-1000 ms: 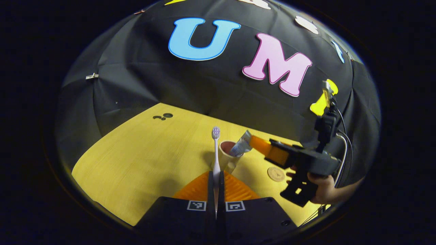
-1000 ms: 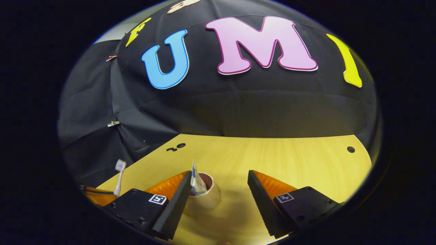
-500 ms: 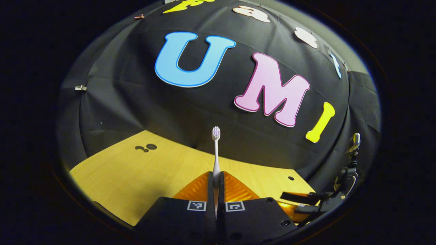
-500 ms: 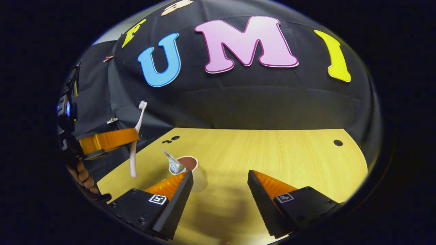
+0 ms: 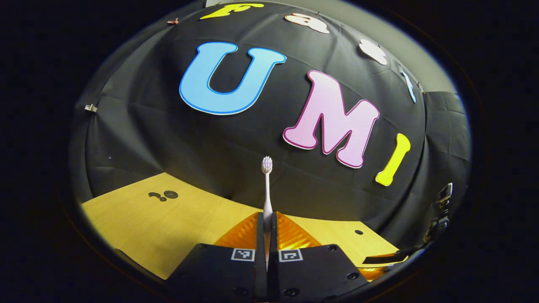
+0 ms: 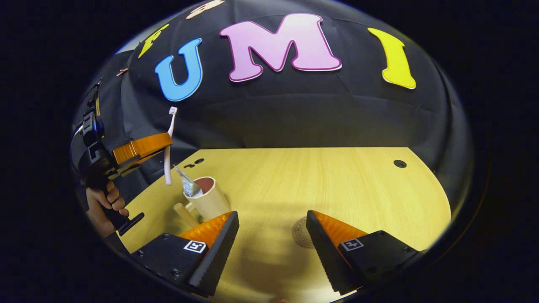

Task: Put the toothbrush and toothpaste on the desktop into the cup, then pick up the cup and place it on the coaster on the desktop.

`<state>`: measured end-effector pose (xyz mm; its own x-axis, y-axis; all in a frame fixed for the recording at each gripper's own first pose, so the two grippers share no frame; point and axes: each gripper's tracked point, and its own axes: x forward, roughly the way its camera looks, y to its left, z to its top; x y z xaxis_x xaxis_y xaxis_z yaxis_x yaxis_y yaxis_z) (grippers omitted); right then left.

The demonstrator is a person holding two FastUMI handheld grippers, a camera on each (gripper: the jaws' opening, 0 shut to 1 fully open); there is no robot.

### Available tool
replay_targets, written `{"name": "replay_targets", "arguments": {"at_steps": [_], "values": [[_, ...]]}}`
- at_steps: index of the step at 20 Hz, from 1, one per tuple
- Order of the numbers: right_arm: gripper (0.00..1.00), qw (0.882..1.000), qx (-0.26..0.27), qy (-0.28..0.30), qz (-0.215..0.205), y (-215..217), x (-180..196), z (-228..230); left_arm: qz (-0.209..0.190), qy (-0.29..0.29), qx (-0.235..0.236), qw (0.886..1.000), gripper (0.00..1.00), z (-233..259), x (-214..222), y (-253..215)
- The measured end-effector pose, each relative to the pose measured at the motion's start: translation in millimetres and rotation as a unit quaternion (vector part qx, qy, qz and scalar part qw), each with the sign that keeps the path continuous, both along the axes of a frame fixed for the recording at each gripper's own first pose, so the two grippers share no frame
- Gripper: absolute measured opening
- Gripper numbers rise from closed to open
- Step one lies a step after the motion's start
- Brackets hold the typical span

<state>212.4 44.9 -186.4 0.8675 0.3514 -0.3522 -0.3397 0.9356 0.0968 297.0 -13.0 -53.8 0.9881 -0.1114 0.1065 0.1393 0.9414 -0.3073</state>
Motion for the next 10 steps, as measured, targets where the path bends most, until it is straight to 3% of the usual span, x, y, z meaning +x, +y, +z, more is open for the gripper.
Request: {"name": "replay_targets", "arguments": {"at_steps": [10], "values": [[0.99, 0.999, 0.004, 0.013, -0.032, -23.7, 2.6, -28.3, -0.05, -0.035, 0.046, 0.997, 0.06, -32.9, 43.7, -11.5]]}}
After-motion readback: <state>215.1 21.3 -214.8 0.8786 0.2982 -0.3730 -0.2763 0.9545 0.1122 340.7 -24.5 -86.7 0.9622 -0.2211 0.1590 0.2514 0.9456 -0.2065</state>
